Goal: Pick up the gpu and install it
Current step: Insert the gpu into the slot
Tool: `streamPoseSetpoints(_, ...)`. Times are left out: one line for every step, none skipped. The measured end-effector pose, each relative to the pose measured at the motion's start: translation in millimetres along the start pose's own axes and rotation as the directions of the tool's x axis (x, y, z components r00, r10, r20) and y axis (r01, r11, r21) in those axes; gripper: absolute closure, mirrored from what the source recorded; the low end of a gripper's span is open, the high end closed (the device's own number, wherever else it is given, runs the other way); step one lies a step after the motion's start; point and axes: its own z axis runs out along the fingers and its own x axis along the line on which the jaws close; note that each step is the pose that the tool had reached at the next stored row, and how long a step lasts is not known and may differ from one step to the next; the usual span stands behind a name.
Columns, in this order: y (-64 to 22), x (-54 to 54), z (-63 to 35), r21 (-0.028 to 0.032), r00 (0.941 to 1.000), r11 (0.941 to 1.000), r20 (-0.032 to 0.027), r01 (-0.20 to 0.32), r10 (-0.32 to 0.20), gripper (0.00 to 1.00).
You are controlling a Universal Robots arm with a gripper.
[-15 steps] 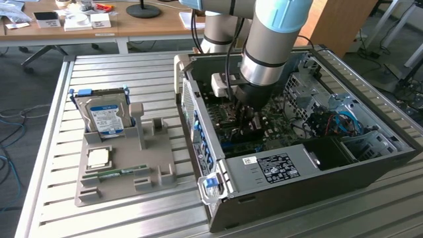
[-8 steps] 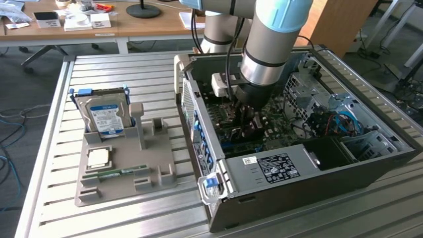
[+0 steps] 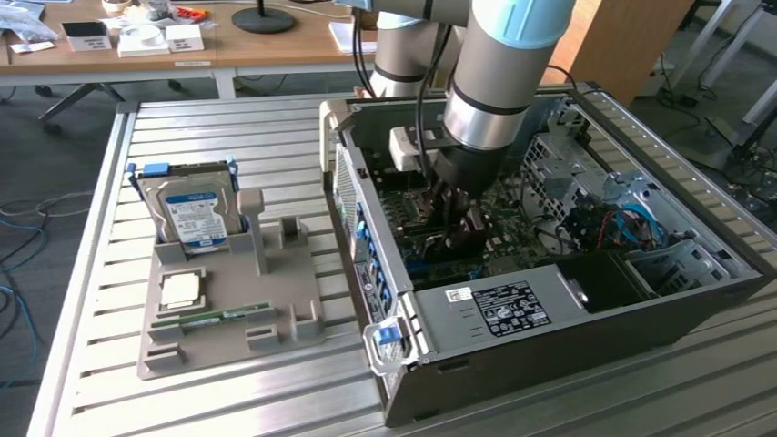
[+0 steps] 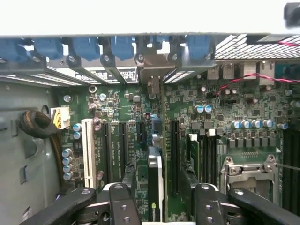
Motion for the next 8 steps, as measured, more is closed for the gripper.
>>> streamPoseSetpoints(0.0, -0.1, -2.8, 0.0000, 1.0000, 1.0000, 0.0000, 0.000, 0.000, 0.49)
streamPoseSetpoints(0.0, -0.3, -5.6, 0.0000, 1.0000, 1.0000, -0.0004, 0.000, 0.000, 0.49)
streamPoseSetpoints(0.0, -0.4, -8.6, 0.0001, 1.0000, 1.0000, -0.0006, 0.000, 0.000, 0.49)
streamPoseSetpoints(0.0, -0.6, -11.9, 0.0000, 1.0000, 1.0000, -0.0013, 0.000, 0.000, 0.49)
streamPoseSetpoints(0.0, -0.8, -15.1, 0.0001, 1.0000, 1.0000, -0.0016, 0.000, 0.000, 0.49)
streamPoseSetpoints(0.1, -0.9, -18.4, 0.0001, 1.0000, 1.0000, -0.0020, 0.000, 0.000, 0.49)
streamPoseSetpoints(0.1, -1.1, -22.1, 0.0002, 1.0000, 1.0000, -0.0025, 0.000, 0.000, 0.49)
streamPoseSetpoints(0.2, -1.3, -25.5, 0.0001, 1.0000, 1.0000, -0.0034, 0.000, 0.000, 0.49)
